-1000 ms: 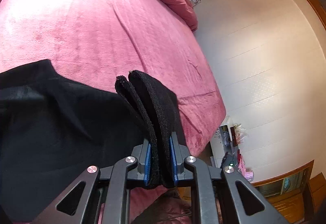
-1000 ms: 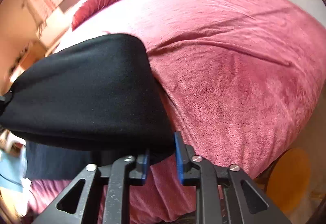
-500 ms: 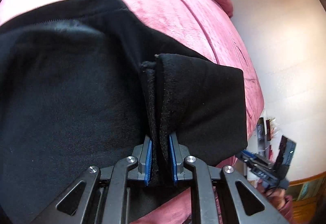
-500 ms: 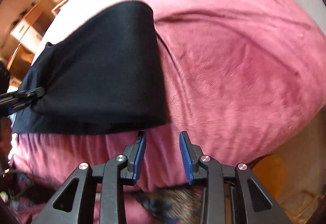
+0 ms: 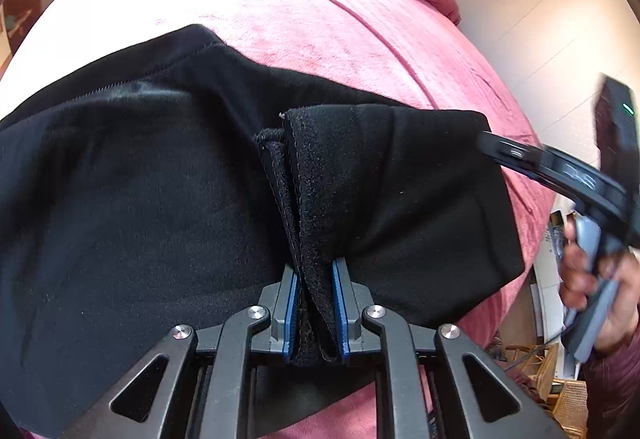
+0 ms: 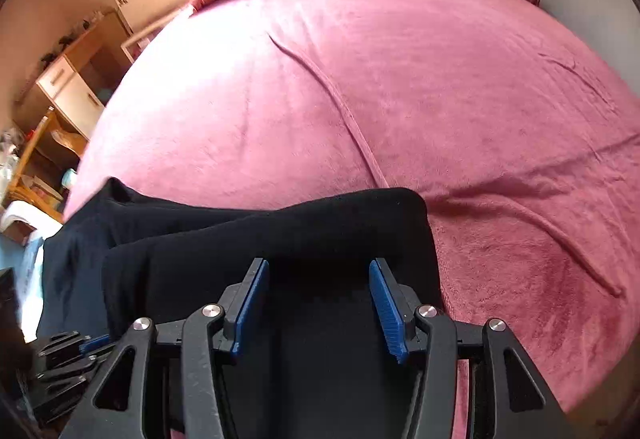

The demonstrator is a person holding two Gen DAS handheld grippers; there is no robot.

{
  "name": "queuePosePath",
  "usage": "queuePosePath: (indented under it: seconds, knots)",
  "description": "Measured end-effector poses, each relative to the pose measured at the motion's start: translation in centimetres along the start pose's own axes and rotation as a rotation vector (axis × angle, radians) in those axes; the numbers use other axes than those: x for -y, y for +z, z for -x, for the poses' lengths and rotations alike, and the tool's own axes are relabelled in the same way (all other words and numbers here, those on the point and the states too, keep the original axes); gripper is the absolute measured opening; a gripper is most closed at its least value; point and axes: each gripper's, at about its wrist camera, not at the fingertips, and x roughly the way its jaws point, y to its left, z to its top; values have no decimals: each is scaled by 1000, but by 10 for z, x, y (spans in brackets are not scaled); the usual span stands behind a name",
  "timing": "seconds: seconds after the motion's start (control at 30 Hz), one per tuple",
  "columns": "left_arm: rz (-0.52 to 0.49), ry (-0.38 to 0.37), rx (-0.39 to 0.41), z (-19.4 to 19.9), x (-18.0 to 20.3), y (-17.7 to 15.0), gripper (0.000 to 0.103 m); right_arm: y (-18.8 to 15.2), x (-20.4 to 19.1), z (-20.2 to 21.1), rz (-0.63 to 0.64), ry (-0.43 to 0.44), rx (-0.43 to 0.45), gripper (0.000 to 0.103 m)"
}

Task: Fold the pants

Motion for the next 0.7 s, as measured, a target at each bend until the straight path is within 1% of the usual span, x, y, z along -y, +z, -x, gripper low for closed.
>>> queuePosePath:
  seconds: [0.03, 0.07, 0.1, 0.13, 0.23, 0.3, 0.37, 0.4, 0.43, 0.5, 0.57, 0.7]
  knots:
    - [9, 0, 1, -3, -2, -1, 21, -2, 0, -15, 10, -17, -35, 53]
    - [29, -8, -3, -6, -5, -1, 22, -5, -3, -22, 45, -36, -15, 52]
    - [52, -25, -3, -13, -3, 1, 24, -8, -6, -22, 72, -54, 9, 53]
    - [68, -38, 0, -11, -6, 2, 26, -10, -9, -20, 81, -70, 21, 53]
    - [80, -47, 11, -6, -9, 1, 31, -14, -12, -15, 90, -88, 40, 53]
    - [81, -34, 15, -1, -9, 1, 33, -15, -14, -16, 96, -95, 49, 54]
    - [69, -4, 24, 6, -9, 1, 35, -15, -17, -11, 107, -101, 53, 57]
    - [68, 12, 30, 12, -10, 0, 36, -19, -19, -2, 106, -98, 57, 59]
    - [65, 35, 40, 17, -9, 0, 38, -18, -21, 2, 102, -87, 67, 60]
    - [43, 92, 72, 29, -8, -1, 39, -22, -26, 12, 103, -75, 95, 60]
    - [31, 168, 110, 41, -7, -3, 39, -26, -35, 22, 119, -77, 128, 60]
    - [56, 231, 165, 68, -18, -6, 39, -40, -60, 38, 143, -4, 144, 60]
